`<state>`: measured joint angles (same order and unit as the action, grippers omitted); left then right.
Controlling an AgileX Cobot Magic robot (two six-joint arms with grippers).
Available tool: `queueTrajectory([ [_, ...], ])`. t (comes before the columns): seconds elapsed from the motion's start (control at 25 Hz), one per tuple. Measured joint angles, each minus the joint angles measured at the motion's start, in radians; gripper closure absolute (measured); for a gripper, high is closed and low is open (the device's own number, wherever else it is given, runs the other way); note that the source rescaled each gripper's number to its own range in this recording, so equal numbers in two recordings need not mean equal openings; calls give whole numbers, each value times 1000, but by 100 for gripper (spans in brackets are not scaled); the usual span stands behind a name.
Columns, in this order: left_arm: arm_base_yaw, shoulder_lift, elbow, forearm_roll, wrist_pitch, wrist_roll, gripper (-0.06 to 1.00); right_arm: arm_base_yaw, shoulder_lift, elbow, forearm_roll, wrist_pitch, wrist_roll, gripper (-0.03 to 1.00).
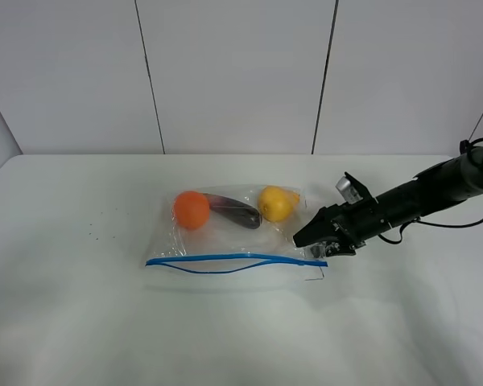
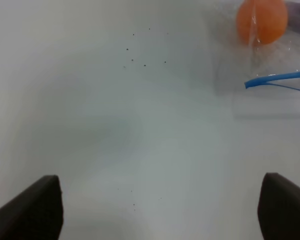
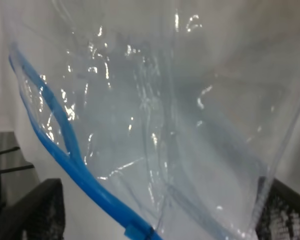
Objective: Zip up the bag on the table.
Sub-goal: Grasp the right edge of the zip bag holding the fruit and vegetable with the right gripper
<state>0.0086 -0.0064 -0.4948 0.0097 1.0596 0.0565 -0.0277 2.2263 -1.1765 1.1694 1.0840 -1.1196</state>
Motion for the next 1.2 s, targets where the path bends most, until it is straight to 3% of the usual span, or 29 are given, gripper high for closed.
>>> queueTrajectory([
  [0.16,0,0,0,0,0,0,-6,0,36,-1,54,22,-30,11],
  [0.4,0,0,0,0,0,0,-6,-10,47,-1,56,38,-38,38],
  [0.68,0,0,0,0,0,0,-6,-38,47,-2,55,47,-31,57],
  [1.12,0,0,0,0,0,0,-6,-38,47,-2,29,53,-21,62],
  [1.2,0,0,0,0,0,0,-6,-38,47,-2,29,44,-21,68],
])
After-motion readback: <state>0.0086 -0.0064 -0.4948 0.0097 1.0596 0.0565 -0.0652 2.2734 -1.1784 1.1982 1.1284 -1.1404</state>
